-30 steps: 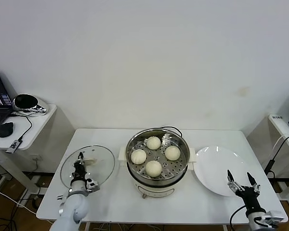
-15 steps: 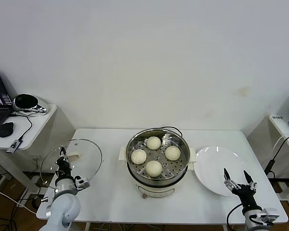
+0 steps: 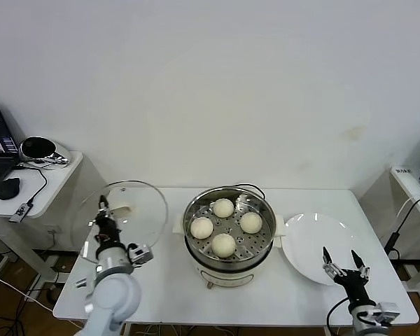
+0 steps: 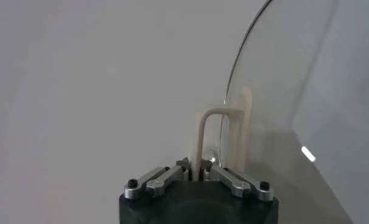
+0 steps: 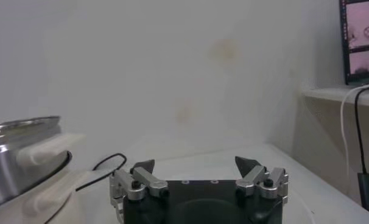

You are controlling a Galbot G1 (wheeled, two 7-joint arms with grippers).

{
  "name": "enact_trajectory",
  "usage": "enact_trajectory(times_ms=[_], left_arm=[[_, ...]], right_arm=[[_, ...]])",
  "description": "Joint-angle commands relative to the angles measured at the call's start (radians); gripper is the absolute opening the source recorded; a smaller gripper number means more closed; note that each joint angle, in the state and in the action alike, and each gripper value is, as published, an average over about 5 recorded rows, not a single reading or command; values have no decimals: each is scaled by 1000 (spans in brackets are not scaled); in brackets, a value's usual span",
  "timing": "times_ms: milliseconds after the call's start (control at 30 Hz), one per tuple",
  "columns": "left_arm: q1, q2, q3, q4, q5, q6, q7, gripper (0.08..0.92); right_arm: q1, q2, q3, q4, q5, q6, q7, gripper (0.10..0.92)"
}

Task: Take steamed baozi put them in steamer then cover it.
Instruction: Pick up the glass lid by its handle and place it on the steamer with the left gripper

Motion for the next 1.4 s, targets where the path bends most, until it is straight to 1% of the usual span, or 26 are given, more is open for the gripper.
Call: enact_trajectory(times_ms=[33, 133, 233, 433, 700, 833, 1000, 1067, 1400], left_arm=[[-109, -145, 235, -45, 73, 80, 121, 157], [-141, -200, 283, -25, 72, 80, 126, 157], [-169, -235, 338, -6, 75, 80, 132, 157], [-221, -263, 443, 57, 78, 80, 131, 157], [-270, -293, 546, 173, 104, 79, 110, 157], [-285, -296, 549, 252, 221, 78, 113, 157], [-270, -281, 519, 254, 340, 78, 205, 157], [-266, -277, 514, 254, 350, 78, 222, 157], [-273, -288, 514, 298, 325, 78, 235, 157]], right_arm=[[13, 13, 12, -16, -22, -4, 2, 823], [23, 23, 19, -28, -24, -5, 2, 823], [29, 29, 21, -39, -29, -6, 2, 823], [30, 29, 25, -49, -34, -8, 2, 823], [46, 34, 19, -64, -43, -13, 3, 823], [48, 36, 19, -66, -46, -12, 3, 823], [52, 34, 20, -65, -46, -12, 3, 823], [57, 33, 19, -66, -47, -12, 3, 823], [53, 27, 18, -67, -61, -4, 2, 823]])
